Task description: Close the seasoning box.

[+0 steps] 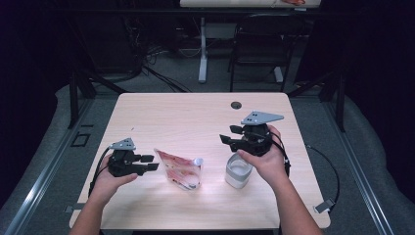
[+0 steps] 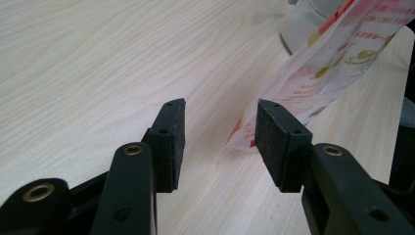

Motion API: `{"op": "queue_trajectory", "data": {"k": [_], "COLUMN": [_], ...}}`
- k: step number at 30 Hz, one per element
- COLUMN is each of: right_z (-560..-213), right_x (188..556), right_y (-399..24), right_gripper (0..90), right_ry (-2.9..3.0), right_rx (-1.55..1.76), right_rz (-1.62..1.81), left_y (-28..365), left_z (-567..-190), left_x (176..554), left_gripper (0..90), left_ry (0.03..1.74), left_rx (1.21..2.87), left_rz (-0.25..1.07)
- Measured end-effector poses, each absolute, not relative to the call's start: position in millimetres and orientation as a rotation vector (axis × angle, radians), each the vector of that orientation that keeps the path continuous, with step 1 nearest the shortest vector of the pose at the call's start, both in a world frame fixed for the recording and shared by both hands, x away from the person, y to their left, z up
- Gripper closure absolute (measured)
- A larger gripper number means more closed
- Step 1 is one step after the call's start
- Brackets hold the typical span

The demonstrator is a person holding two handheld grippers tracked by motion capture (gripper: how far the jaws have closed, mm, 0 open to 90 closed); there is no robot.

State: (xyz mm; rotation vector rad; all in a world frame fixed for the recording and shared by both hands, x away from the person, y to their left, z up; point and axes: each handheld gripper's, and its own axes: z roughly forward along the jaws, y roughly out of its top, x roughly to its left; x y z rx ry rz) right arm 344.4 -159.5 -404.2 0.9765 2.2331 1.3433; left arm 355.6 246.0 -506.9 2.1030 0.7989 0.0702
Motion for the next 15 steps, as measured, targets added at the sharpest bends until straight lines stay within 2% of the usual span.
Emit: {"op": "queue_trajectory", "data": {"k": [8, 15], "right_z": [-403.5, -399.5], "right_x": [346.0, 345.6], "right_y": [-172.8, -185.6], "right_gripper": [47.9, 53.0], "right_ry": [2.178, 2.086], "right_rx": [1.023, 1.085], "right_rz": [1.346, 1.331], "left_y": [247.2, 246.7], "left_z": [-507.3, -508.3], "left_x": [356.0, 356.1], "left_gripper": [54.7, 54.0], "left_ry": [0.803, 0.814], "left_rx": [2.097, 2.095], "left_rz": [0.068, 0.075]}}
